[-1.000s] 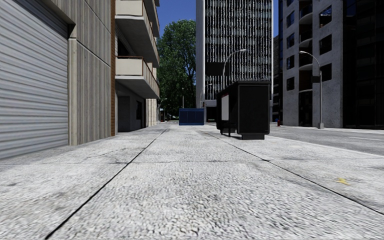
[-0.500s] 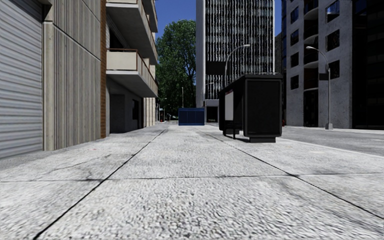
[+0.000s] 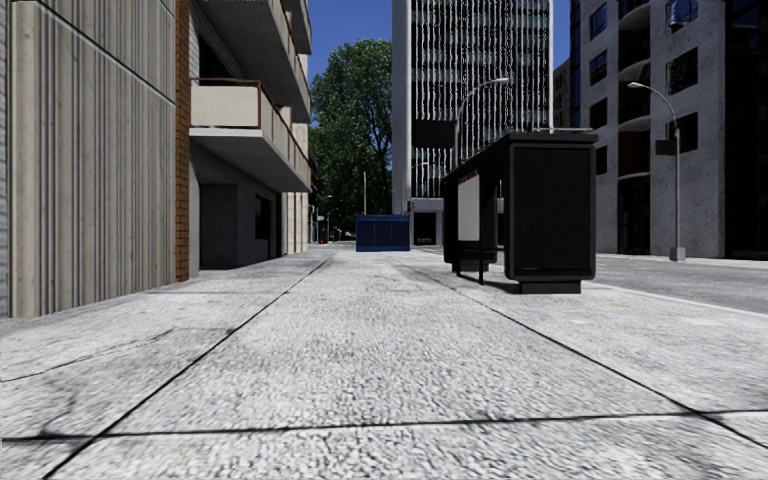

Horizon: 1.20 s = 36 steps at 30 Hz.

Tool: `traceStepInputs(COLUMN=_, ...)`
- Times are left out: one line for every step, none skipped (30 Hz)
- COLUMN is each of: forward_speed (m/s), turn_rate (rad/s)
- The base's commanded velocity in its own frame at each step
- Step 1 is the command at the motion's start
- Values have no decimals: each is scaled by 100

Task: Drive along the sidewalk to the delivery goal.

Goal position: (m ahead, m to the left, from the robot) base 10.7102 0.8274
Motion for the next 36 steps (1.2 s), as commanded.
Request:
traceStepInputs(forward_speed=200, turn_rate=0)
traceStepInputs(forward_speed=200, turn_rate=0)
traceStepInputs(forward_speed=200, turn_rate=0)
traceStepInputs(forward_speed=200, turn_rate=0)
traceStepInputs(forward_speed=200, turn_rate=0)
traceStepInputs(forward_speed=199, turn_rate=0)
traceStepInputs(forward_speed=199, turn_rate=0)
traceStepInputs(forward_speed=199, turn_rate=0)
traceStepInputs(forward_speed=200, turn_rate=0)
traceStepInputs(forward_speed=200, turn_rate=0)
traceStepInputs(forward_speed=200, turn_rate=0)
traceStepInputs(forward_speed=200, turn_rate=0)
traceStepInputs(forward_speed=200, turn_rate=0)
traceStepInputs(forward_speed=200, turn_rate=0)
traceStepInputs(forward_speed=200, turn_rate=0)
traceStepInputs(forward_speed=200, turn_rate=0)
traceStepInputs(forward_speed=200, turn_rate=0)
traceStepInputs(forward_speed=200, turn_rate=0)
traceStepInputs(forward_speed=200, turn_rate=0)
traceStepInputs(forward_speed=200, turn_rate=0)
traceStepInputs(forward_speed=200, turn_rate=0)
traceStepInputs(forward_speed=200, turn_rate=0)
traceStepInputs(forward_speed=200, turn_rate=0)
traceStepInputs(forward_speed=200, turn_rate=0)
traceStepInputs(forward_speed=200, turn_rate=0)
traceStepInputs(forward_speed=200, turn_rate=0)
traceStepInputs(forward_speed=200, turn_rate=0)
traceStepInputs(forward_speed=200, turn_rate=0)
traceStepInputs(forward_speed=200, turn_rate=0)
traceStepInputs(forward_speed=200, turn_rate=0)
traceStepInputs(forward_speed=200, turn_rate=0)
traceStepInputs(forward_speed=200, turn_rate=0)
traceStepInputs(forward_speed=200, turn_rate=0)
traceStepInputs(forward_speed=200, turn_rate=0)
traceStepInputs(forward_speed=200, turn_rate=0)
traceStepInputs(forward_speed=200, turn_rate=0)
